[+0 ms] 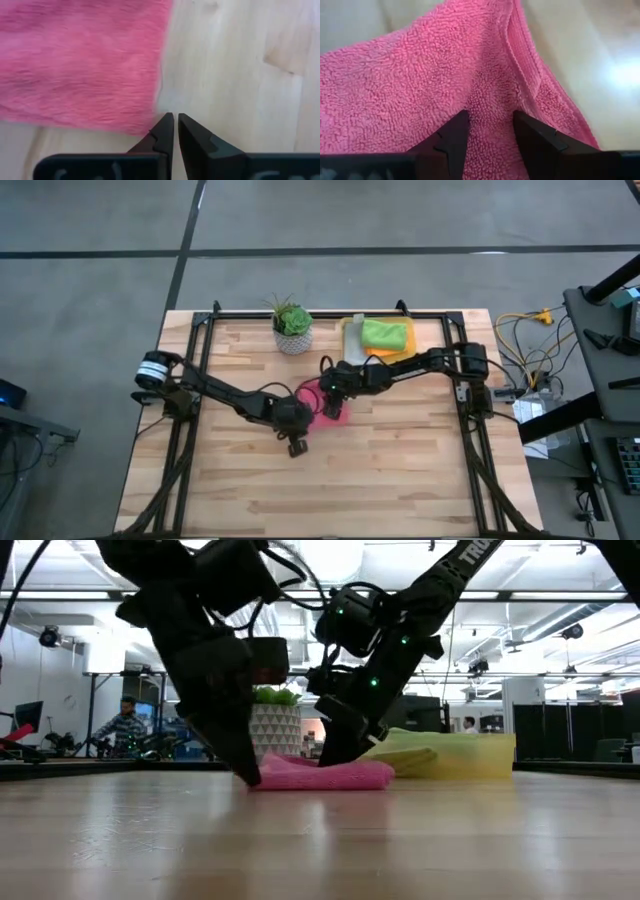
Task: Fold microfiber towels
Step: Fold the pink microfiber cloth
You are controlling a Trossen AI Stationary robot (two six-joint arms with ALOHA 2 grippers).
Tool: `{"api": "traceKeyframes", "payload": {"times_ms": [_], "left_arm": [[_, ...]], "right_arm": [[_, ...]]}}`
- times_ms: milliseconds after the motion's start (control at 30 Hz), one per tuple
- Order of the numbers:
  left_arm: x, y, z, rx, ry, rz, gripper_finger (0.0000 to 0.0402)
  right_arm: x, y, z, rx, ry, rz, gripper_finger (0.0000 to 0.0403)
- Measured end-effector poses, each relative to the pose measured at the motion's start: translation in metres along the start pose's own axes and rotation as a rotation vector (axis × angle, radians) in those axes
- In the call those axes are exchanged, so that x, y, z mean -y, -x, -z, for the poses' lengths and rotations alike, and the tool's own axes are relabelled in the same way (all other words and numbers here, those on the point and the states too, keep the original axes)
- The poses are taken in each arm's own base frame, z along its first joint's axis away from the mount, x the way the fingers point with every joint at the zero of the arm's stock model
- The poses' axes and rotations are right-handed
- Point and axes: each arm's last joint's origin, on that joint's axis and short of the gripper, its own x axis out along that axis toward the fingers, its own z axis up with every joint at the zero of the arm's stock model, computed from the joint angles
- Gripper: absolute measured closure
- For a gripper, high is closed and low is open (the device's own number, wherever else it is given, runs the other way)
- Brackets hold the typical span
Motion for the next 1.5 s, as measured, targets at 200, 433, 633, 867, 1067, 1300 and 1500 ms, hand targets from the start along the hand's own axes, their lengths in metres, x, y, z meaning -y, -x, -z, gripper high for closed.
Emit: {"api": "traceKeyframes", "payload": {"times_ms": [200,433,633,867,1067,1300,1500], "left_arm": [[0.011,0.003,0.005,-0.007,-0.028,0.028,0.04],[0.013,0.022,-0.002,0.081,-0.025,0.002,0.0401],[-0.004,0.027,-0.008,0.191,0.016,-0.133,0.0401],[-0.03,0.009,-0.009,0.16,0.071,-0.202,0.0401],[-0.029,0.003,-0.005,0.095,0.067,-0.14,0.0402],[-0.023,-0.003,0.008,0.027,0.037,-0.105,0.0402],[-0.017,0.004,0.016,-0.011,0.037,-0.09,0.0402]], "right_arm": [[0.015,0.006,-0.005,0.01,-0.031,0.029,0.0251],[0.017,0.037,-0.021,0.104,-0.046,0.015,0.0269],[0.021,0.04,-0.021,0.083,-0.13,-0.079,0.0311],[0.022,0.023,-0.013,0.02,-0.231,-0.044,0.0389],[0.026,0.001,-0.009,-0.053,-0.265,0.051,0.0394],[0.031,0.001,-0.021,-0.034,-0.33,0.172,0.0394],[0.034,0.024,-0.042,0.021,-0.338,0.168,0.0394]]}}
